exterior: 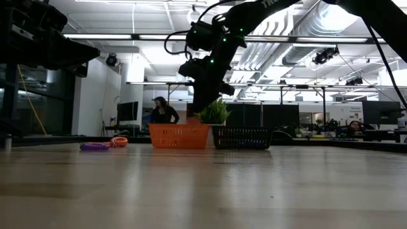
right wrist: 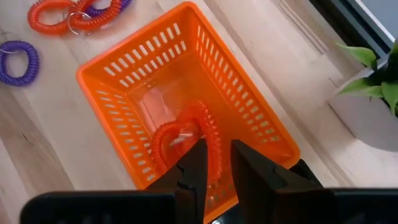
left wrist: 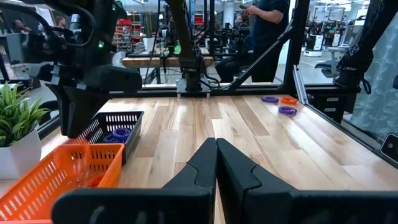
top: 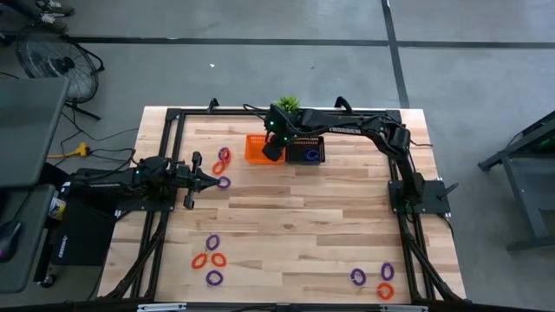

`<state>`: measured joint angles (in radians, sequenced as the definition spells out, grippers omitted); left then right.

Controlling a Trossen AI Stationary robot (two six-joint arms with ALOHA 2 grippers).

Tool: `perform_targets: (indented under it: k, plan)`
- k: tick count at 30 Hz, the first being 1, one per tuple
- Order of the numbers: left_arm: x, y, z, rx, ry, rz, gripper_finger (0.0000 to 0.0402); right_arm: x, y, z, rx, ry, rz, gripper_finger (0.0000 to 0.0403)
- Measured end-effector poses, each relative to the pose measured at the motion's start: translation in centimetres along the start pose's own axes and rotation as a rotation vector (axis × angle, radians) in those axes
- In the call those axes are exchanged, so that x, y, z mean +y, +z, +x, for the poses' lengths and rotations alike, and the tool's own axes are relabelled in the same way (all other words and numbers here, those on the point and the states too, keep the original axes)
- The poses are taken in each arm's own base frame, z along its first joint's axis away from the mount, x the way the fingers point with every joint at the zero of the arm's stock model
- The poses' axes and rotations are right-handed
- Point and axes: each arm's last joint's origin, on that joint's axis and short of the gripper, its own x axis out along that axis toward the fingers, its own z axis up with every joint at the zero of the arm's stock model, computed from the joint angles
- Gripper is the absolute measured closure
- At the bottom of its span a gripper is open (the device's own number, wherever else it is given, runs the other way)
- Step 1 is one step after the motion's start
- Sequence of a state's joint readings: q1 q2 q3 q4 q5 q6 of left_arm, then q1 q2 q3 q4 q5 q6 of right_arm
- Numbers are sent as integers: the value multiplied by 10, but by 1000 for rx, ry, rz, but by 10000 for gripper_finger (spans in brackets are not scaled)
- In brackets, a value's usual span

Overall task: Sort spring keychains into baskets
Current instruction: Put the orange spring keychain into the orange basket, then put the purple spring keychain into the black basket

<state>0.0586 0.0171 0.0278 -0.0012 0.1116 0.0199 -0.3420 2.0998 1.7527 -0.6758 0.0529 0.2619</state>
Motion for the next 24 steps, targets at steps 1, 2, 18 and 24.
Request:
perform_targets:
  k: [1,2,18,24]
  plan:
    - [0,0,0,0,0,0,401,0,-1,2,5,-1,1,332]
    - [0,0,0,0,0,0,401,-1,-1,5,12,-1,2,330]
    - [0,0,0,0,-1,0,401,14,-6,4,61,158,-15,284]
    - [0,0,0,0,-1,0,401,30,-8,-15,60,269,-123,284]
